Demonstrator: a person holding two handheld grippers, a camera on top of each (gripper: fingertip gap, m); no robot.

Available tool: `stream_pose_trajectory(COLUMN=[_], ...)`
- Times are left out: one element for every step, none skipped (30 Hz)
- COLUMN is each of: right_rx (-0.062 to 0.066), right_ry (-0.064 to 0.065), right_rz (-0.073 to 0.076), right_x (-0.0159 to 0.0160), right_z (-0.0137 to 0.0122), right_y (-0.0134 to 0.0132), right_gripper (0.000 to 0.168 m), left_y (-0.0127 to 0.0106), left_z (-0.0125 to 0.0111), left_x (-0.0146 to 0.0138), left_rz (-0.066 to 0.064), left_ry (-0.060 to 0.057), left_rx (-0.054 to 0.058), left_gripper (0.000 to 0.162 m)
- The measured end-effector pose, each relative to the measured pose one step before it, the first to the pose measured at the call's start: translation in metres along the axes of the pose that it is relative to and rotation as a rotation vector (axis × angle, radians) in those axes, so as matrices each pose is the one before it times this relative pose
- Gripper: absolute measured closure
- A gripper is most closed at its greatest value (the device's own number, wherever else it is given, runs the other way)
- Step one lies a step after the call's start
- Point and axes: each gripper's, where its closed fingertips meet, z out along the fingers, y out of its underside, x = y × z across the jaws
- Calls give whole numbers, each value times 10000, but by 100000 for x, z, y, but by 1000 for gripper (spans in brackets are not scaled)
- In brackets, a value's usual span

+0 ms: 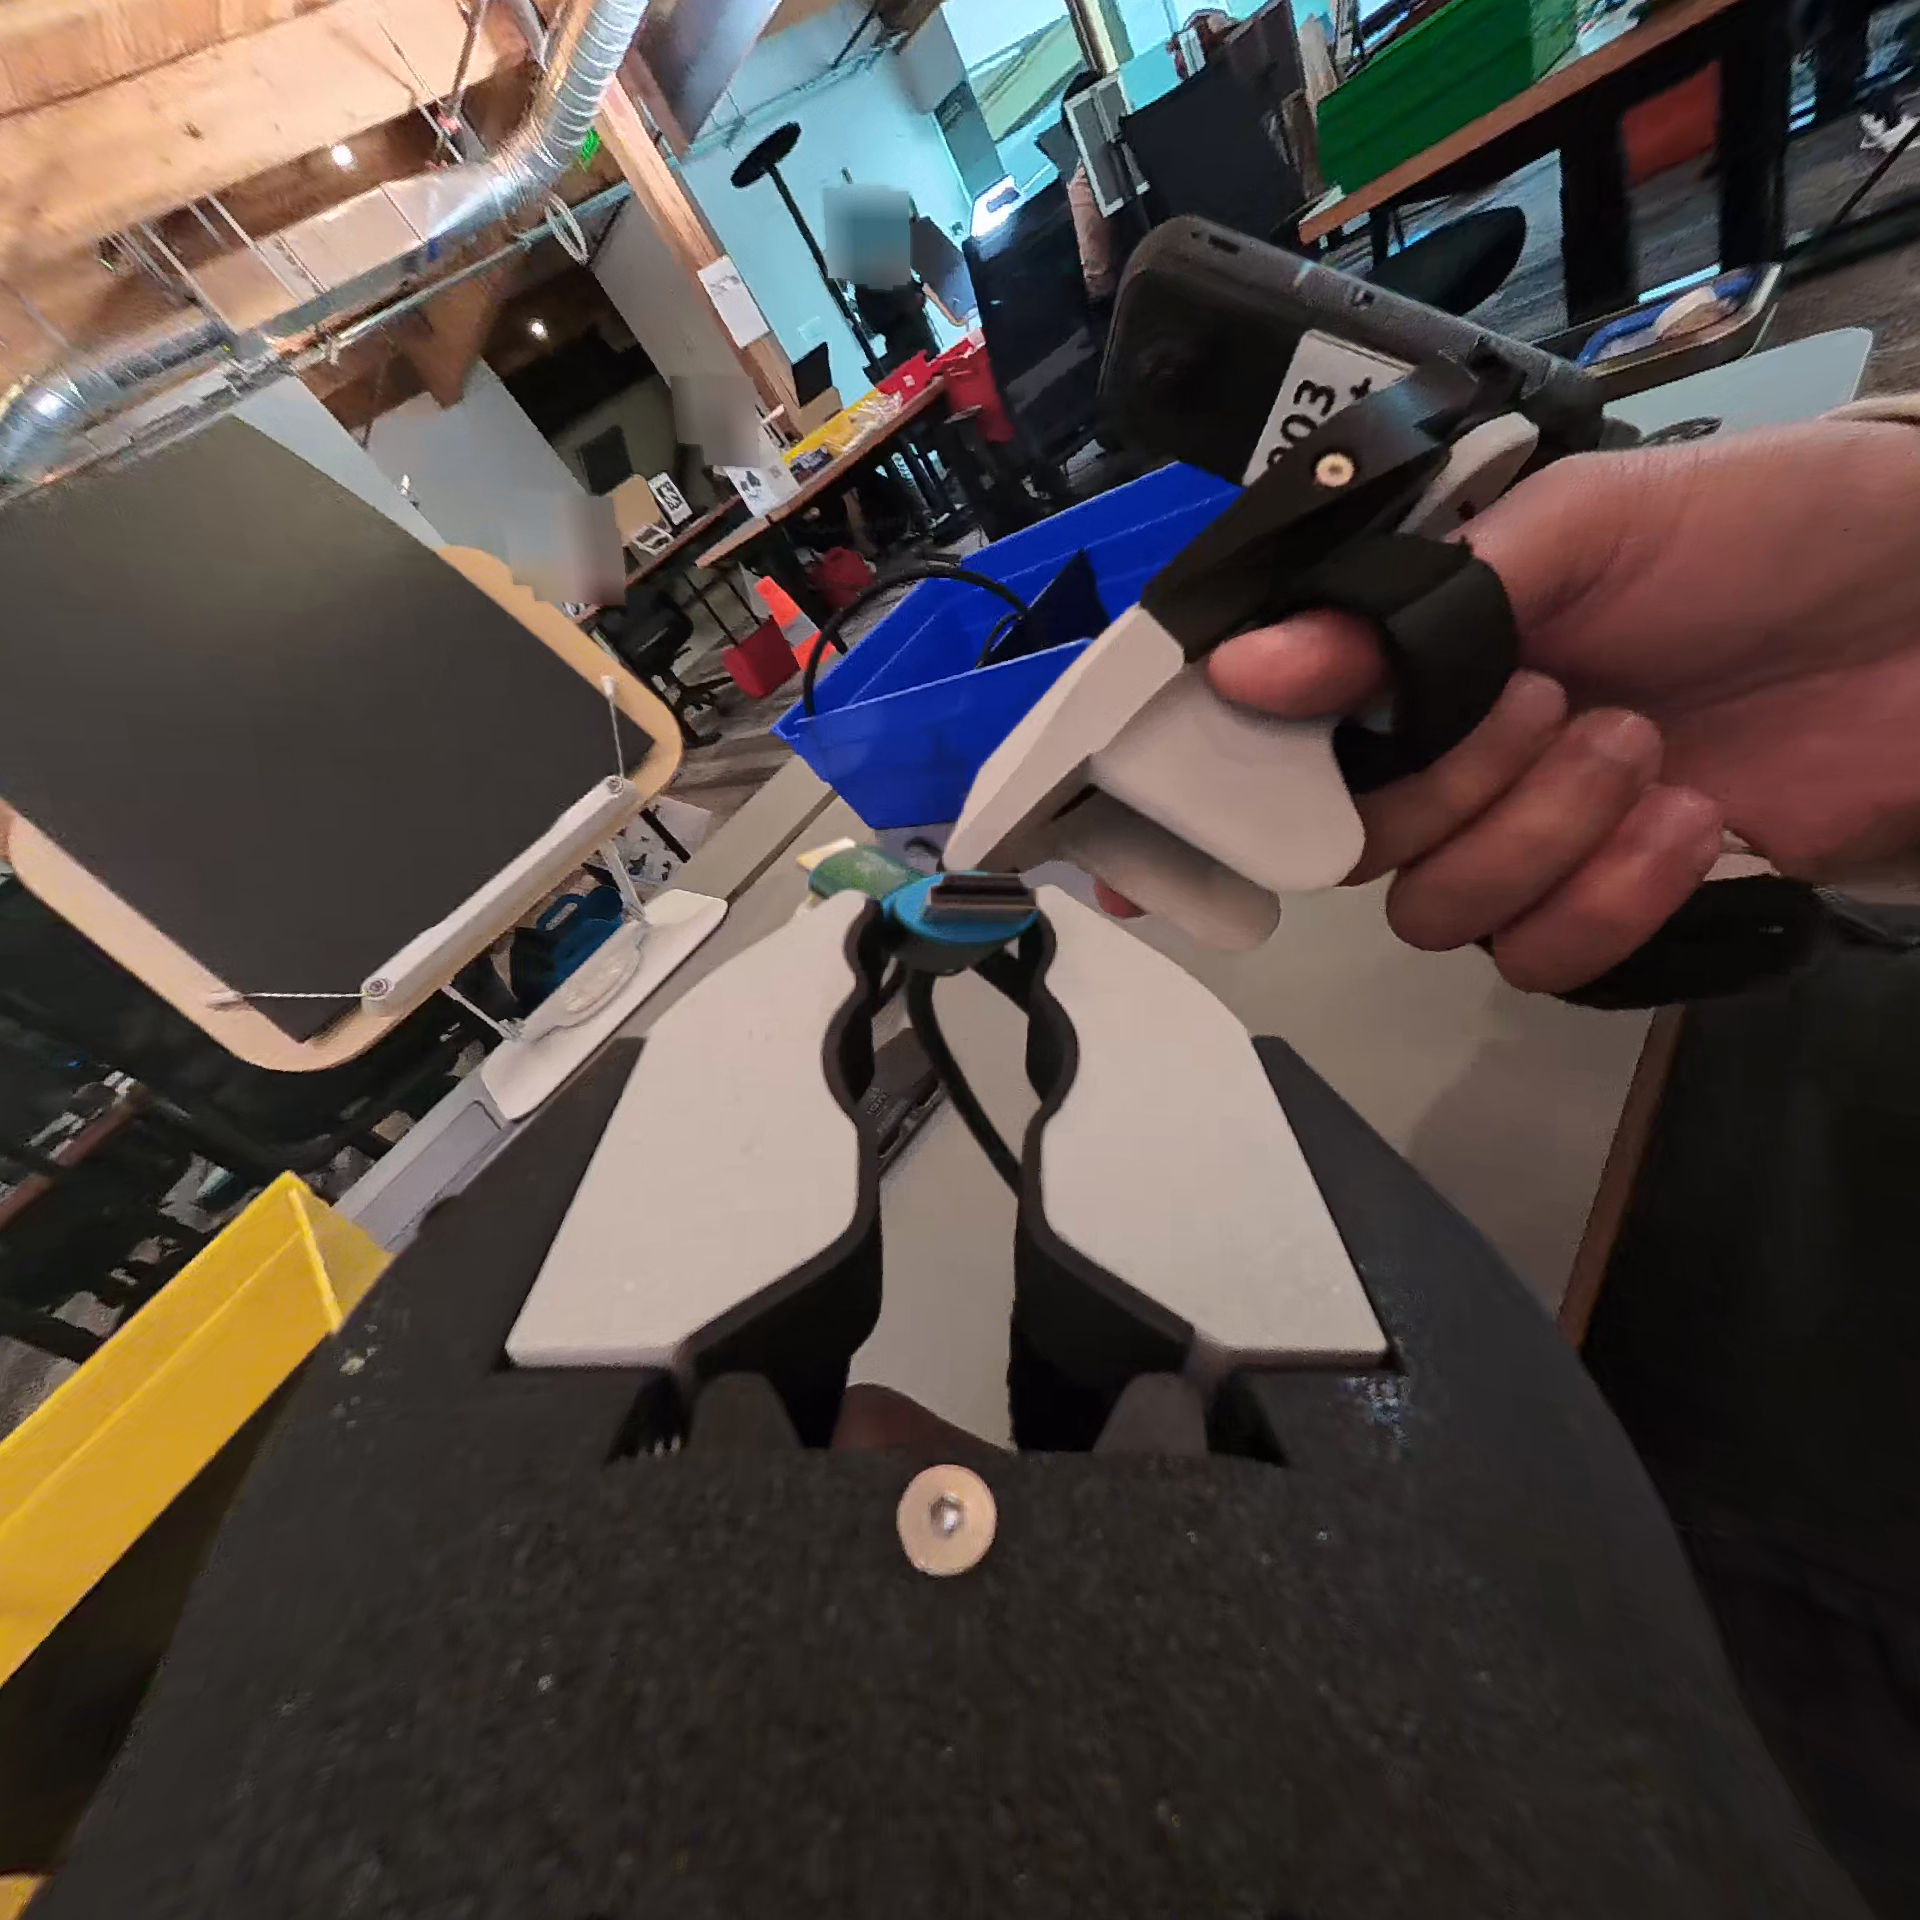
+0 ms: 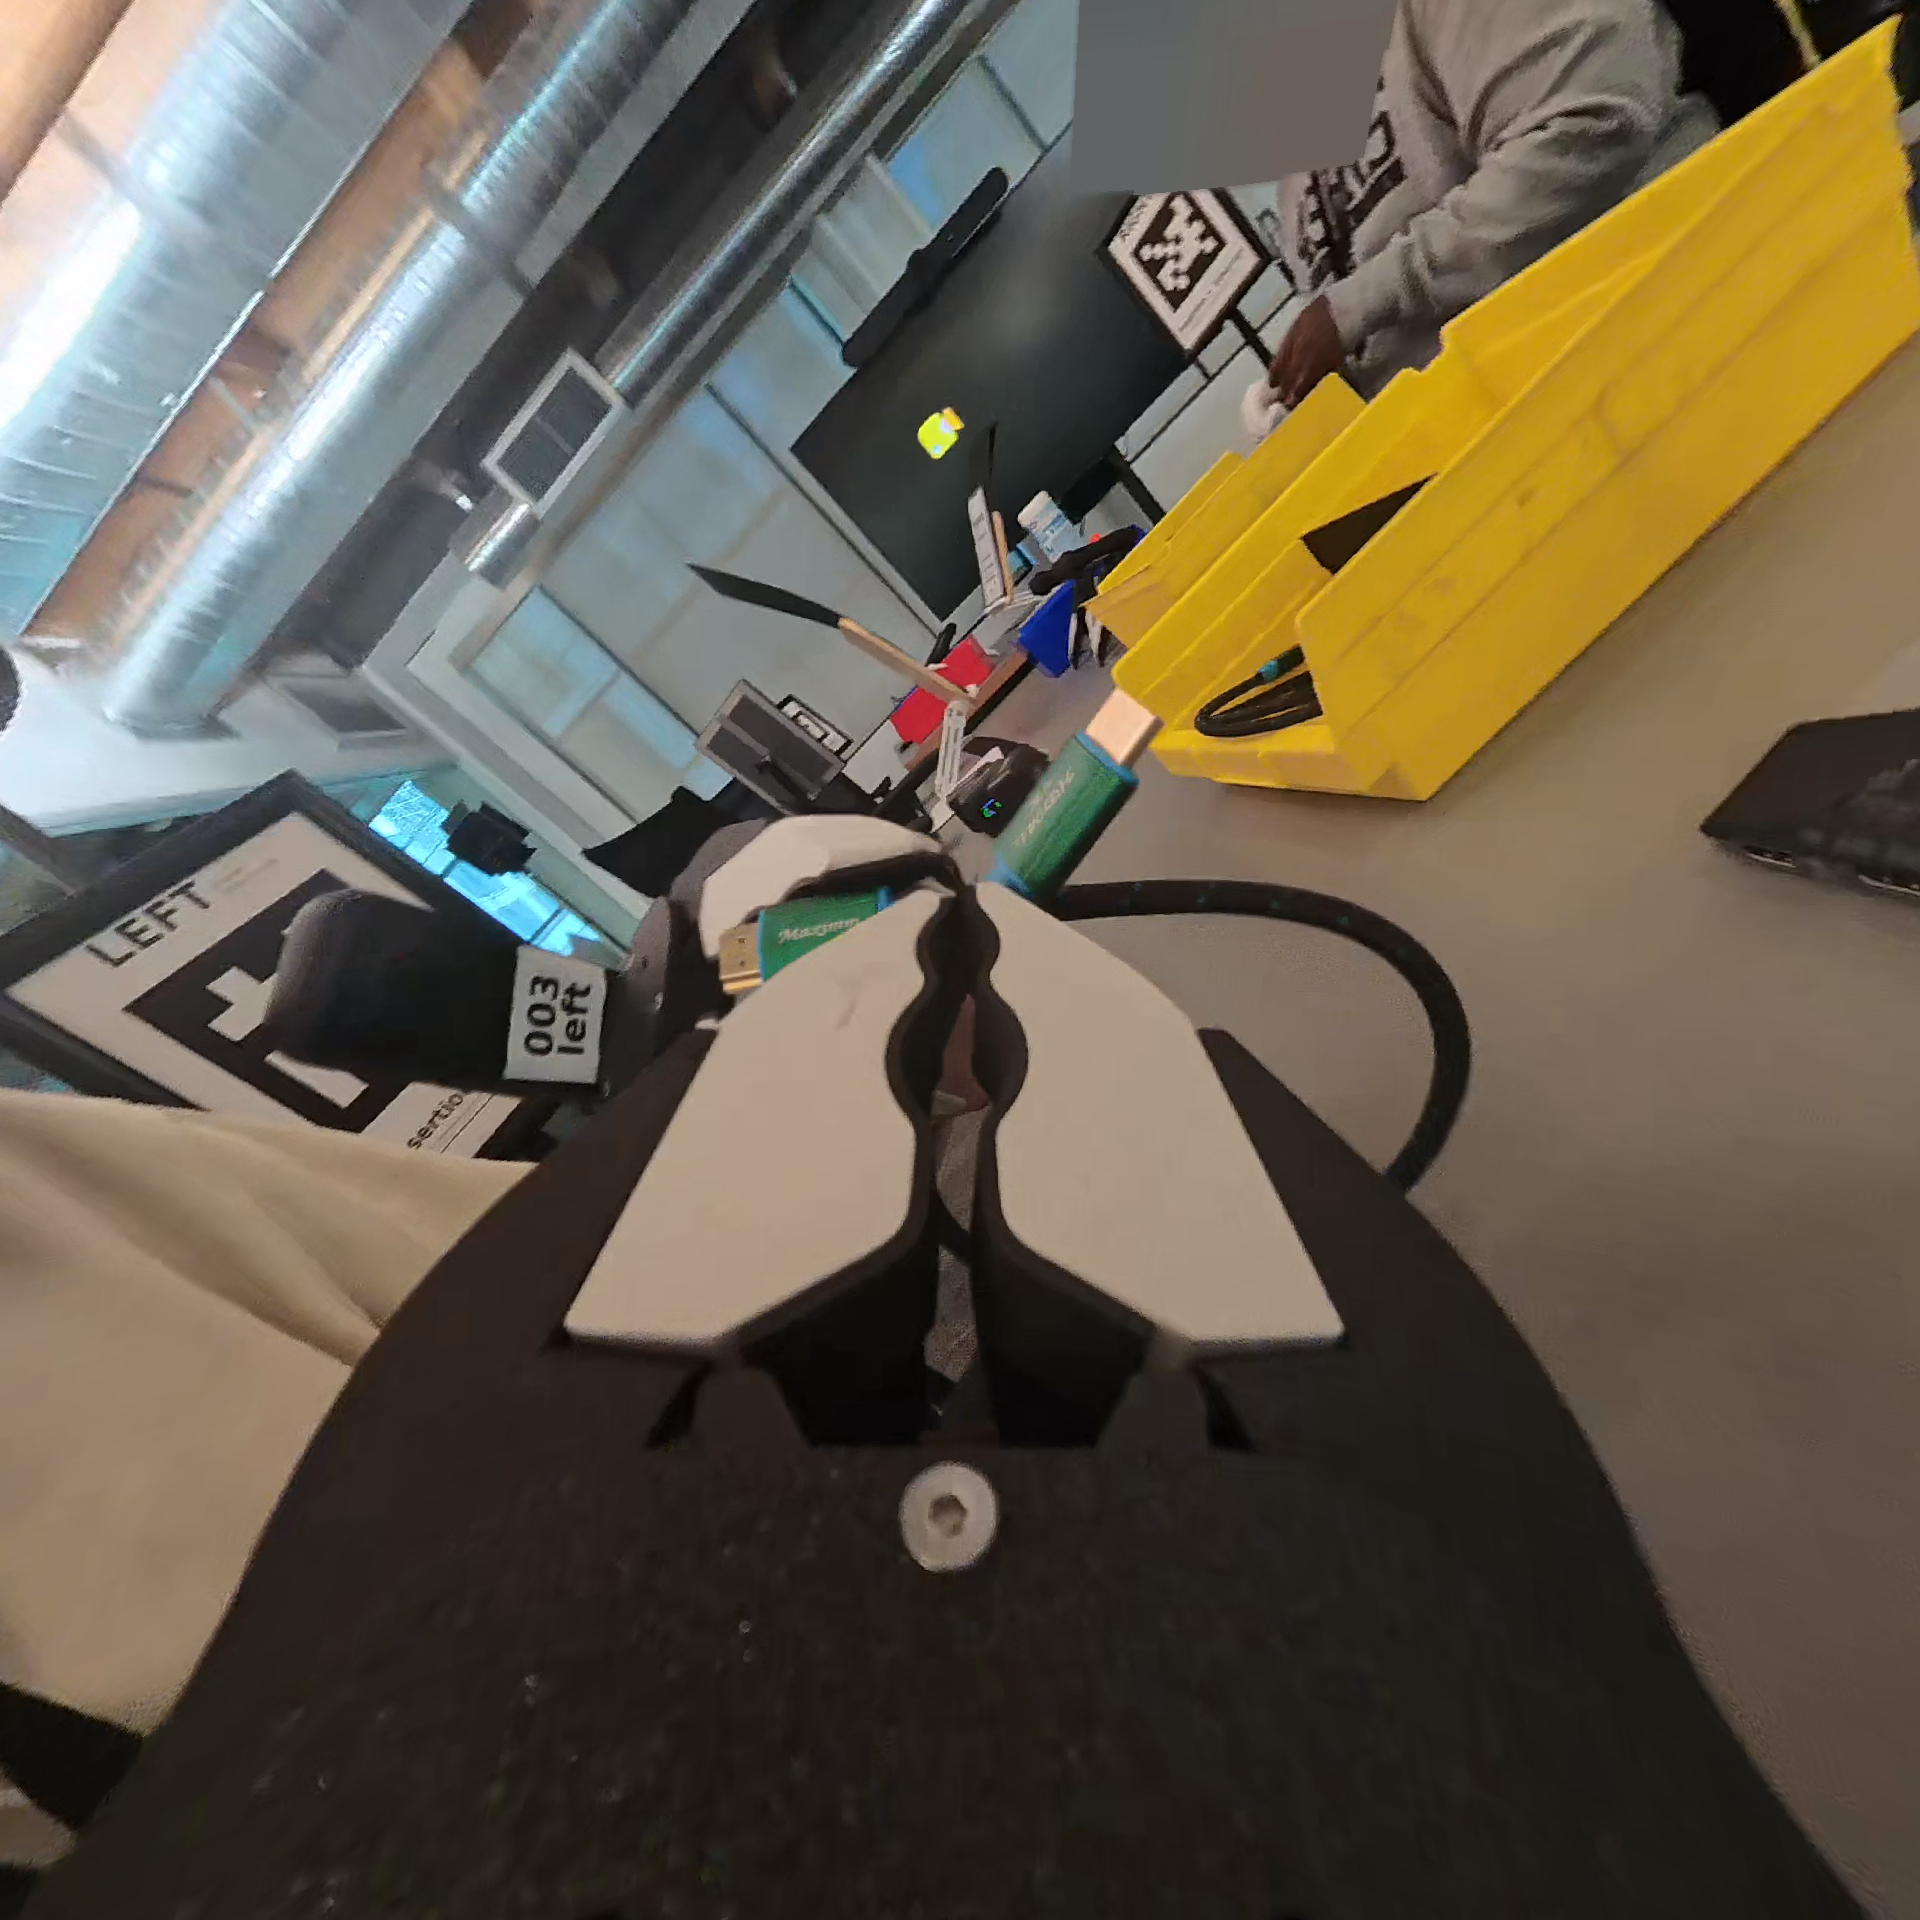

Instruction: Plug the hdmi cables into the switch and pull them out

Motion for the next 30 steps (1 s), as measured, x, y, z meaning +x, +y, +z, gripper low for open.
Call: stream_pose_trajectory(right_rx=[28, 31, 58, -22, -51, 23, 67, 11, -62, -94, -139, -198, -8, -159, -194, -203, -664, -948, -546, 110, 297, 283, 203, 193, 208, 164, 16, -194, -266, -370], right_ry=[188, 232, 224, 56, -56, -19, 82, 54, -33, -112, -154, -148, -42, -11, 119, 279, 311, 695, 741, -45, -388, -305, -88, 25, 76, 15, 97, 102, -394, -611], right_rz=[-54, -113, -88, 6, 66, -1, -136, -198, -115, 23, 102, 85, -89, -207, -379, -743, -1086, -1369, -1324, -252, 631, 633, 299, -100, -544, -1038, -1462, -1362, -837, -408], right_x=[89, 93, 68, -121, -221, -113, 93, 131, 45, -46, -82, -71, 67, 104, 237, 390, 364, 658, 447, -495, -519, -217, 26, 22, -71, -276, -201, -125, -614, -695], right_z=[75, 72, 69, 99, 85, -2, -102, -162, -135, -89, 14, 53, -50, -25, -46, -35, 69, 183, 167, 84, 31, -4, -73, -180, -292, -368, -462, -533, -501, -360], right_y=[124, 124, 93, 170, 136, -58, -199, -213, -139, -23, 116, 250, 7, 176, 179, 208, 891, 1481, 1062, -39, -616, -666, -532, -500, -571, -588, -515, -398, -455, -407], right_gripper=[168, 168, 168, 168, 168, 168, 168, 168, 168, 168, 168, 168, 168, 168, 168, 168, 168, 168, 168, 168, 168, 168, 168, 168, 168, 168, 168, 168, 167, 155], left_y=[-143, -119, -93, -124, -96, 106, 341, 447, 360, 194, 199, 177, 87, 108, 183, 257, 386, 315, 96, 67, 165, 50, -155, -45, 220, 386, 321, 324, 480, 392], left_z=[-2, -6, -27, -81, -101, -42, 45, 112, 99, 62, 104, 121, 79, 69, 59, 27, -33, -88, -130, -113, -75, -97, -131, -18, 123, 186, 182, 193, 234, 229], left_x=[58, 38, -134, -249, -178, -184, -303, -246, -88, -71, -57, -7, -49, -60, -137, -713, -1394, -1592, -1358, -883, -311, 340, 730, 759, 683, 800, 720, 517, 509, 476], left_rz=[-20, -39, 10, 70, 80, 18, -84, -189, -259, -257, -201, -146, -86, -79, -195, -328, -415, -627, -873, -807, -600, -520, -557, -582, -528, -494, -463, -442, -399, -281], left_ry=[-11, 23, -89, -181, -113, -76, -108, -13, 140, 133, 96, 97, 63, 89, 59, -298, -537, -282, 81, 273, 380, 600, 721, 664, 572, 628, 529, 358, 354, 304], left_rx=[69, 58, 34, 66, 58, -66, -198, -232, -134, -33, -93, -165, -137, -142, -136, -104, -118, -38, 78, 31, -52, 63, 175, 1, -228, -347, -258, -208, -342, -276], left_gripper=[138, 138, 138, 138, 138, 139, 139, 139, 138, 140, 141, 143, 144, 145, 147, 148, 149, 150, 151, 151, 151, 150, 150, 151, 150, 151, 151, 151, 151, 151])
